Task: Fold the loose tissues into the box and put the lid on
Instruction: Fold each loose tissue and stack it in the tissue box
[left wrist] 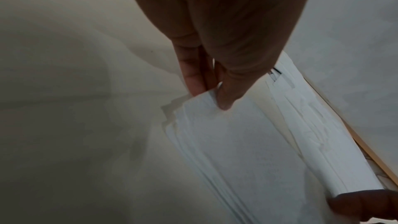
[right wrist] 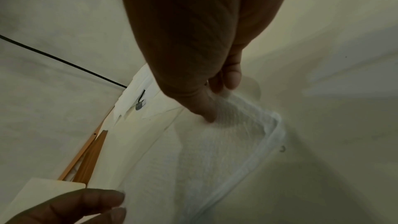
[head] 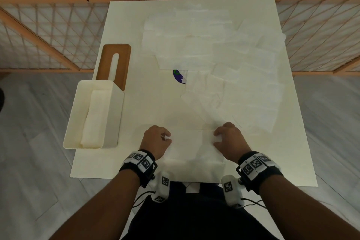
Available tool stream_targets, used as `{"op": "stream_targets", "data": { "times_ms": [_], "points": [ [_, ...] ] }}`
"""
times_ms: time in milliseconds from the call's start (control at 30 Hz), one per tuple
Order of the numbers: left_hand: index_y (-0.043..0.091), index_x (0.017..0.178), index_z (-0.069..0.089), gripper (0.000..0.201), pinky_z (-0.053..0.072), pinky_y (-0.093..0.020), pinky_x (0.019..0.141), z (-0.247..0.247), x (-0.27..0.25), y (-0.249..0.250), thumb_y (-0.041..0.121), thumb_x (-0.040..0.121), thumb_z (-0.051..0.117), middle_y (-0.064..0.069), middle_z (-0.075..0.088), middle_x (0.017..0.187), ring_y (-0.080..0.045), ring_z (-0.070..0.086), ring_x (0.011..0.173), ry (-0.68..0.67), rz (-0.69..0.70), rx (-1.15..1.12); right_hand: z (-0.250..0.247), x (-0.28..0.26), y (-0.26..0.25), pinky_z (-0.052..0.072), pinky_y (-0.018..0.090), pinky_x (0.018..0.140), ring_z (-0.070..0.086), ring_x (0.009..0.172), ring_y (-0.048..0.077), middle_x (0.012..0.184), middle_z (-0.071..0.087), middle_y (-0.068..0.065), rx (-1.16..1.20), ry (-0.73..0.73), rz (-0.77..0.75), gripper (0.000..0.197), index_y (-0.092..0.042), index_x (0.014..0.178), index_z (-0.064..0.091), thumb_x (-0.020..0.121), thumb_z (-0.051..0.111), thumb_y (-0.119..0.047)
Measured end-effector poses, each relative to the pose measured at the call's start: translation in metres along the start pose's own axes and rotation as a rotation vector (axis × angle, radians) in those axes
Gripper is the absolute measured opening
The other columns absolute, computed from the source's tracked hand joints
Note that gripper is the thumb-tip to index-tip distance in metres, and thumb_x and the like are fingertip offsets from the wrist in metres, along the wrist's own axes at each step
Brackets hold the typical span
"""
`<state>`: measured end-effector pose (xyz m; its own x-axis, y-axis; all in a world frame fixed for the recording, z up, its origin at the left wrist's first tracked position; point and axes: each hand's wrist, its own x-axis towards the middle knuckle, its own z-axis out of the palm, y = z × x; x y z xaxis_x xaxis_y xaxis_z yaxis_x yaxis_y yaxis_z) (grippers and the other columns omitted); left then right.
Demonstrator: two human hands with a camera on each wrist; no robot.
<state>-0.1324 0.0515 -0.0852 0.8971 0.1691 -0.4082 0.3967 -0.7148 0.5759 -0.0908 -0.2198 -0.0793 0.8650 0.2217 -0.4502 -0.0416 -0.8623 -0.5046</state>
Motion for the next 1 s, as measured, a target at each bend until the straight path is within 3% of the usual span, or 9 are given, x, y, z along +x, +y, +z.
{"op": "stream_targets", "data": {
  "times_ms": [100,233,367,467,533,667,767,867,1000],
  "points": [
    [0.018,0.085,0.072,0.010,0.052,-0.024,0.082,-0.003,0.003,0.001,0.018,0.079,0.081,0.002,0.061,0.097,-0.006,0.060,0.076,-0.010,-0.009,-0.003,-0.002,0.000,0.002,0.043,0.023,0.080,0.053,0.090,0.019,0.108,0.045,-0.001,-0.030,0.018,-0.024,0.025,-0.015,0.101,0.071,0.078,0.080,-0.018],
    [0.017,0.088,0.068,0.017,0.043,-0.024,0.081,-0.013,0.026,0.024,0.022,0.077,0.080,-0.001,0.062,0.099,-0.018,0.060,0.091,0.045,-0.009,0.022,-0.012,0.001,-0.001,0.040,0.021,0.077,0.052,0.085,0.016,0.106,0.043,-0.003,0.028,0.055,-0.022,0.024,-0.018,0.098,0.071,0.076,0.081,-0.021],
    [0.010,0.117,0.061,0.044,0.043,-0.026,0.088,-0.008,0.076,0.070,0.030,0.081,0.076,-0.006,0.065,0.117,-0.025,0.061,0.106,0.101,-0.057,-0.026,-0.025,0.001,-0.005,0.036,0.008,0.068,0.053,0.082,0.013,0.101,0.048,-0.003,0.111,0.107,-0.022,0.021,-0.017,0.095,0.072,0.077,0.082,-0.019],
    [0.005,0.131,0.050,0.067,0.044,-0.038,0.100,0.005,0.108,0.103,0.049,0.085,0.068,-0.014,0.056,0.133,-0.033,0.053,0.124,0.029,-0.205,0.075,-0.034,-0.001,-0.008,0.035,0.003,0.068,0.053,0.081,0.011,0.098,0.052,-0.004,0.156,0.131,-0.030,0.019,-0.018,0.093,0.071,0.077,0.082,-0.018],
    [0.004,0.124,0.053,0.060,0.048,-0.040,0.092,0.010,0.117,0.116,0.047,0.085,0.068,-0.016,0.057,0.130,-0.036,0.056,0.120,0.002,-0.294,0.107,-0.041,-0.003,-0.006,0.035,0.003,0.067,0.052,0.077,0.004,0.096,0.053,-0.005,0.184,0.145,-0.018,0.016,-0.020,0.091,0.071,0.079,0.080,-0.019],
    [0.005,0.088,0.059,0.020,0.045,-0.031,0.068,0.011,0.124,0.125,0.025,0.087,0.062,-0.016,0.068,0.103,-0.036,0.064,0.090,-0.056,-0.303,0.051,-0.053,-0.005,0.004,0.035,0.004,0.067,0.049,0.078,-0.003,0.095,0.054,-0.010,0.188,0.129,0.033,0.012,-0.024,0.092,0.068,0.083,0.077,-0.023],
    [0.005,0.083,0.061,0.027,0.050,-0.034,0.065,-0.003,0.122,0.128,0.032,0.081,0.064,-0.012,0.064,0.087,-0.035,0.063,0.083,-0.063,-0.343,-0.170,-0.060,-0.003,0.009,0.034,0.011,0.070,0.051,0.079,-0.001,0.096,0.060,-0.010,0.220,0.144,0.064,0.011,-0.023,0.093,0.070,0.085,0.076,-0.026],
    [0.003,0.087,0.065,0.019,0.059,-0.047,0.084,-0.025,0.106,0.138,0.019,0.078,0.066,-0.017,0.070,0.098,-0.035,0.068,0.095,-0.039,-0.396,-0.706,-0.069,-0.001,0.007,0.042,0.019,0.068,0.058,0.075,0.003,0.085,0.068,-0.011,0.407,0.151,0.135,0.009,-0.020,0.083,0.072,0.084,0.076,-0.028],
    [0.002,0.100,0.066,0.017,0.056,-0.034,0.068,-0.066,0.074,0.161,0.005,0.089,0.053,-0.013,0.069,0.095,-0.030,0.066,0.084,-0.053,-0.309,-1.128,-0.072,0.004,-0.009,0.050,0.036,0.064,0.067,0.075,0.023,0.079,0.072,0.009,0.834,0.035,0.177,0.031,-0.001,0.083,0.070,0.089,0.071,-0.032]
  ]
}}
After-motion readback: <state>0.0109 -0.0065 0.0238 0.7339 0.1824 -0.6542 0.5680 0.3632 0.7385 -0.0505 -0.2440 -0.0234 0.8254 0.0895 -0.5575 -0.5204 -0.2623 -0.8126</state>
